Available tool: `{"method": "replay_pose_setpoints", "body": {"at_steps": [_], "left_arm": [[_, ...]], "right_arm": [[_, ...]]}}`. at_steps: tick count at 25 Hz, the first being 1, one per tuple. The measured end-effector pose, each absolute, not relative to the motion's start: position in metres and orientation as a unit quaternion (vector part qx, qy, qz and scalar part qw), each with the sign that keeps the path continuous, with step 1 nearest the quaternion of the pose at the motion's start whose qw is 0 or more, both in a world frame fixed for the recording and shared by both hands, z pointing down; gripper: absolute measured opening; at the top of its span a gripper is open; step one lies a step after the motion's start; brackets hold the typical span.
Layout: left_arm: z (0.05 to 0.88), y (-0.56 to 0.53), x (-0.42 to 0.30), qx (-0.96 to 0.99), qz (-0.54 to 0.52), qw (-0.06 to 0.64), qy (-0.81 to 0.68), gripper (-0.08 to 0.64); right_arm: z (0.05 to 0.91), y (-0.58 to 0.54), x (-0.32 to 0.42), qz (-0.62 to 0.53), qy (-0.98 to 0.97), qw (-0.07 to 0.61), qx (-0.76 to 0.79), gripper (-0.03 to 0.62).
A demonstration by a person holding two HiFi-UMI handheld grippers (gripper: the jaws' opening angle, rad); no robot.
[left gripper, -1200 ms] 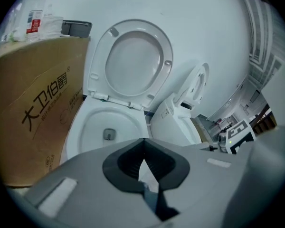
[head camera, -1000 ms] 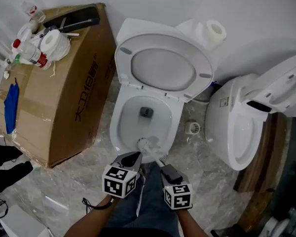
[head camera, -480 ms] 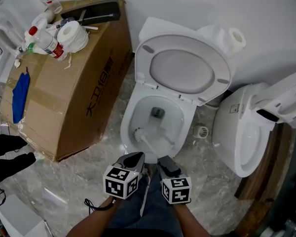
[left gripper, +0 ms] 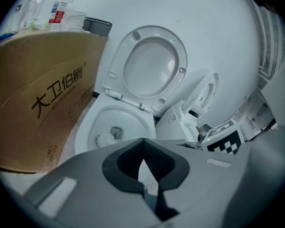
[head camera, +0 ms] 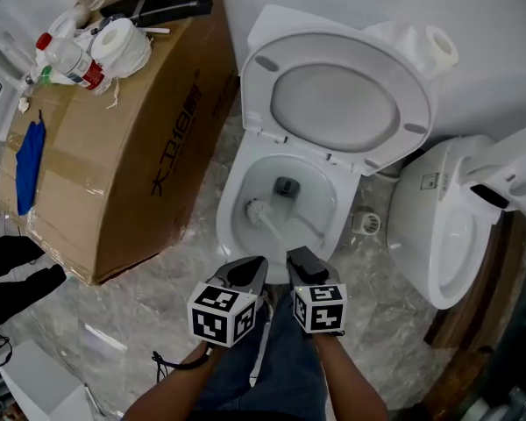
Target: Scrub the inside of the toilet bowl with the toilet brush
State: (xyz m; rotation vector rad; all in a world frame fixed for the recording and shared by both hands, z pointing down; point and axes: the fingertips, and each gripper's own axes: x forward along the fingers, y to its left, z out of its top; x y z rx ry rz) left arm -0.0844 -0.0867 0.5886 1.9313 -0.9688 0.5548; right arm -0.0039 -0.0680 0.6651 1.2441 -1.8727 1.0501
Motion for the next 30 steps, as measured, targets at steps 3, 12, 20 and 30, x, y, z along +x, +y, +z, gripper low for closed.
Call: {"method": "replay_pose_setpoints", "body": {"at_steps": [3, 12, 20, 30], "left_arm": [[0.590, -0.093, -0.080, 0.781, 0.225, 0.435, -0.387, 0.008], [0.595, -0.101, -0.072, 0.784, 0.229, 0.437, -0.377, 0.009], [0.595, -0.100, -0.062, 0.786, 0.223, 0.445, -0.366, 0.009], [0.583, -0.090, -0.042, 0.794, 0.215, 0.446, -0.353, 0.009]], "right_arm": [[0.672, -0.087, 0.000, 0.396, -0.713, 0.316, 0.484, 0.155], [0.680, -0.136, 0.035, 0.374, -0.705, 0.315, 0.514, 0.155], [0.678, -0.130, 0.081, 0.386, -0.669, 0.315, 0.551, 0.155], [0.672, -0.049, 0.081, 0.423, -0.644, 0.337, 0.541, 0.155]]}}
